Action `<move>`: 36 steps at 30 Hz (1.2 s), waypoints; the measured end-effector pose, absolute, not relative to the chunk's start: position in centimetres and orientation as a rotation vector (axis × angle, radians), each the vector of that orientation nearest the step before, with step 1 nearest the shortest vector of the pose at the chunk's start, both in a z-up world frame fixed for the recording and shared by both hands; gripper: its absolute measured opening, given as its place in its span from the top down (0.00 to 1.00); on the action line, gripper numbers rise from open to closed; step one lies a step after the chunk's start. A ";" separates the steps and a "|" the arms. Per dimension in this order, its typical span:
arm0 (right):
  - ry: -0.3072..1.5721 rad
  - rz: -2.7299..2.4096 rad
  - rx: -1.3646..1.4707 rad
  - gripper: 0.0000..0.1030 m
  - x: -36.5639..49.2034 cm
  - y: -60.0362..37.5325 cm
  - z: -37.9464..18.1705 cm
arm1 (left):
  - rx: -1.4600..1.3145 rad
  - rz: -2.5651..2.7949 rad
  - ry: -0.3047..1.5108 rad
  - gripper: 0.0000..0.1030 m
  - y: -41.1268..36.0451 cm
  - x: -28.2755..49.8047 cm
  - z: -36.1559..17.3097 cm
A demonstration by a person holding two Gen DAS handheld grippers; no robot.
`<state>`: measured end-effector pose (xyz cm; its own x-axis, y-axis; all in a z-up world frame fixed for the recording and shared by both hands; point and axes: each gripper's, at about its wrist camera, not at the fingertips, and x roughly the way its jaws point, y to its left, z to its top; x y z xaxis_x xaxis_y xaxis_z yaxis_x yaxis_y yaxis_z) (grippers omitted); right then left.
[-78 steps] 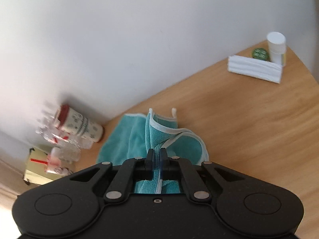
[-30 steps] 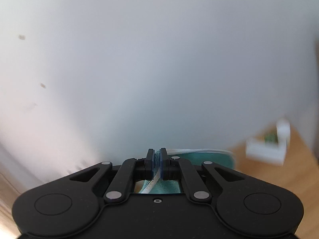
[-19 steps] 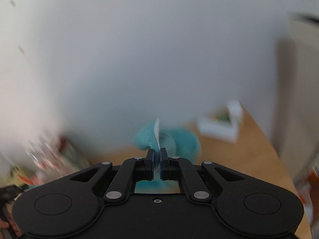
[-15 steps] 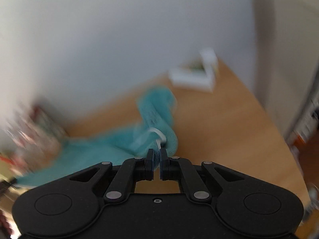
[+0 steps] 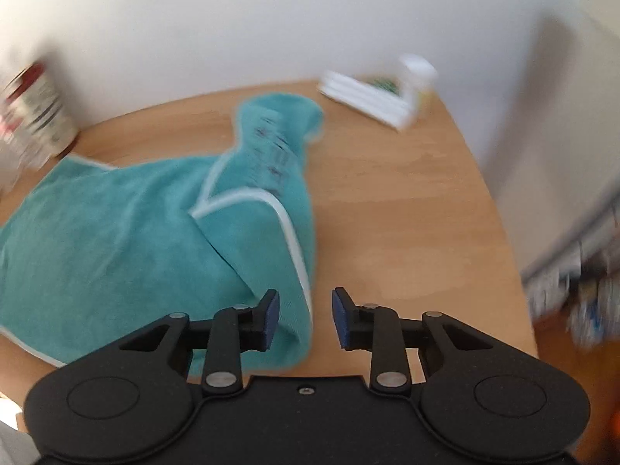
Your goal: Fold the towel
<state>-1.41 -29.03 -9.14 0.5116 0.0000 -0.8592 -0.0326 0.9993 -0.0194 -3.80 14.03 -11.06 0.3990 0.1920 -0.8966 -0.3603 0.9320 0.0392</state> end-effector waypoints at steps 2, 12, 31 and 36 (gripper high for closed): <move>1.006 0.090 -0.098 0.64 0.1 -27.9 -9.2 | -0.169 0.371 1.128 0.54 14.8 -4.2 -11.1; 1.029 0.274 -0.243 0.56 8.0 -25.8 -13.4 | -0.245 0.381 1.089 0.53 16.9 -3.1 -12.1; 1.012 0.241 -0.180 0.94 5.3 -29.0 -11.5 | -0.034 0.224 1.121 0.31 13.8 0.8 -16.1; 0.983 0.023 -0.094 0.94 2.5 -33.1 -9.7 | -0.031 0.256 1.132 0.25 14.6 0.4 -16.0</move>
